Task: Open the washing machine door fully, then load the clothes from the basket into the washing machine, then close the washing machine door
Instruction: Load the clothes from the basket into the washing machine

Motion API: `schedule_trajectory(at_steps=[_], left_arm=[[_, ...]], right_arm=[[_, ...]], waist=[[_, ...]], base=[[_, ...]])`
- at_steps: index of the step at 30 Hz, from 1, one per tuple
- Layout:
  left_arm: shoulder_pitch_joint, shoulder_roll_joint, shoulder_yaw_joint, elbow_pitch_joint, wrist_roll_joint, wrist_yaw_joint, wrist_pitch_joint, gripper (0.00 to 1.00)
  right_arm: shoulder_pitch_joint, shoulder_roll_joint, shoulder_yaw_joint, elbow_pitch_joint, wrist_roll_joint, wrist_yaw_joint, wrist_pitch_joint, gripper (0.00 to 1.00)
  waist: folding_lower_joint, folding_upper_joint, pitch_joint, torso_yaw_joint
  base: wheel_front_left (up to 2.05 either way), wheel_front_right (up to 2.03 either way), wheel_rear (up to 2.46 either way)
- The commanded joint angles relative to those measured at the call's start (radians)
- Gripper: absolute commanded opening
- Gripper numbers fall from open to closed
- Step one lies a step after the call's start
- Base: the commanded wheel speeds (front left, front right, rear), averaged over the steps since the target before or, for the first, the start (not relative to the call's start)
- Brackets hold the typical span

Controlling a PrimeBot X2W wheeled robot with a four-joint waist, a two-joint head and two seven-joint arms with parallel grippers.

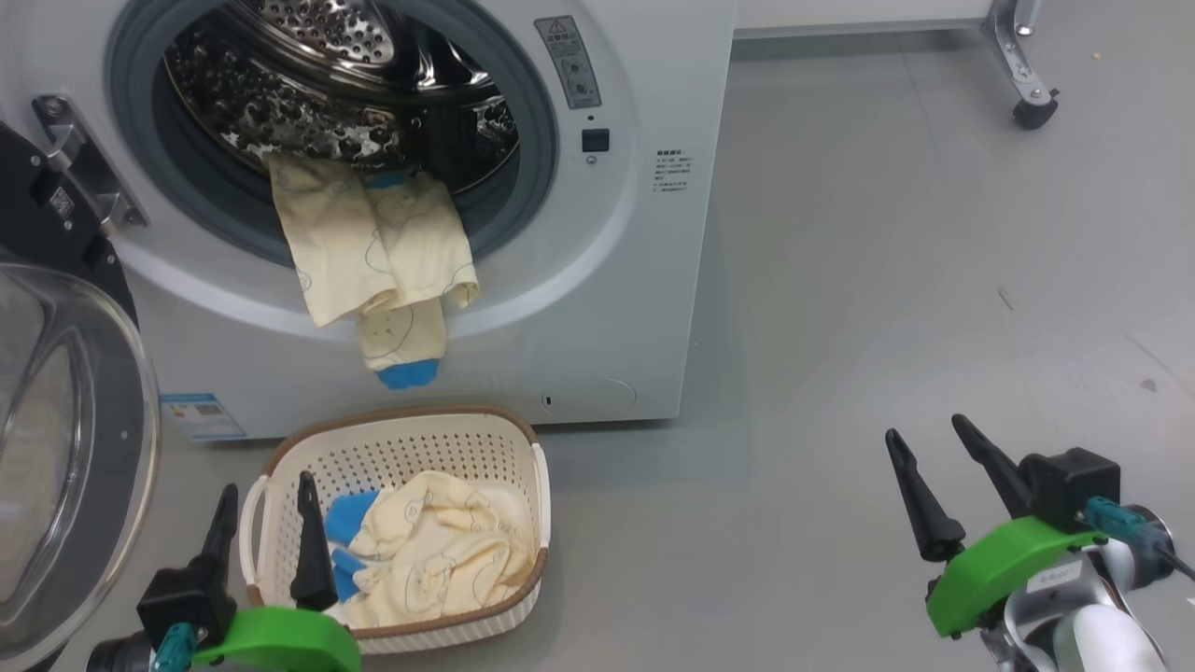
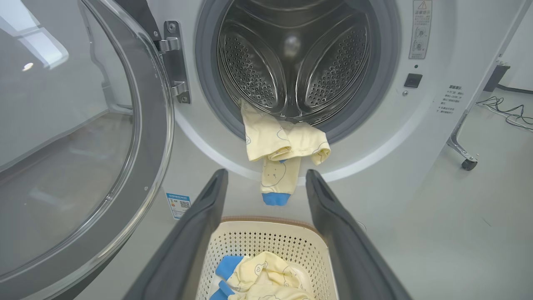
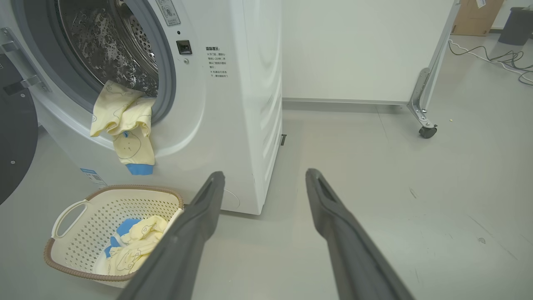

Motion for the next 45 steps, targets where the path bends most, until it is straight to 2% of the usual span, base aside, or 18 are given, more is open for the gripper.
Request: schedule_trajectory(at_steps=[1, 19, 33, 41, 45], left_arm=[[-0.017, 0.021, 0.033, -0.039, 0.004, 0.009, -0.002, 1.0], [0.028, 0.017, 0.02, -0.061, -0.009, 0.031, 0.008, 1.0], [0.005, 0.027, 0.009, -0.048, -0.015, 0.028, 0.027, 1.0], [-0.079, 0.035, 0.001, 0.031, -0.033, -0.005, 0.056, 1.0], [-0.182, 0.029, -0.008, 0.147, -0.053, -0.046, 0.078, 1.0]], right_arm=[[-0.013, -0.011, 0.018, -0.042, -0.002, 0.0, 0.007, 1.0], [0.022, -0.011, 0.026, -0.078, 0.001, 0.0, 0.032, 1.0], [0.016, -0.011, 0.036, -0.073, 0.015, 0.0, 0.026, 1.0], [-0.016, -0.011, 0.049, -0.078, 0.026, 0.0, 0.012, 1.0], [-0.051, -0.011, 0.049, -0.083, 0.036, 0.0, -0.001, 1.0]], waist=[[0.0001, -0.0001, -0.02, 0.002], [0.0001, -0.0001, -0.045, -0.006], [0.0001, -0.0001, -0.021, -0.028], [0.0001, -0.0001, 0.052, -0.046], [0.0001, -0.0001, 0.136, -0.055]], base=[[0.0, 0.0, 0.0], [0.0, 0.0, 0.0], [0.0, 0.0, 0.0], [0.0, 0.0, 0.0], [0.0, 0.0, 0.0]])
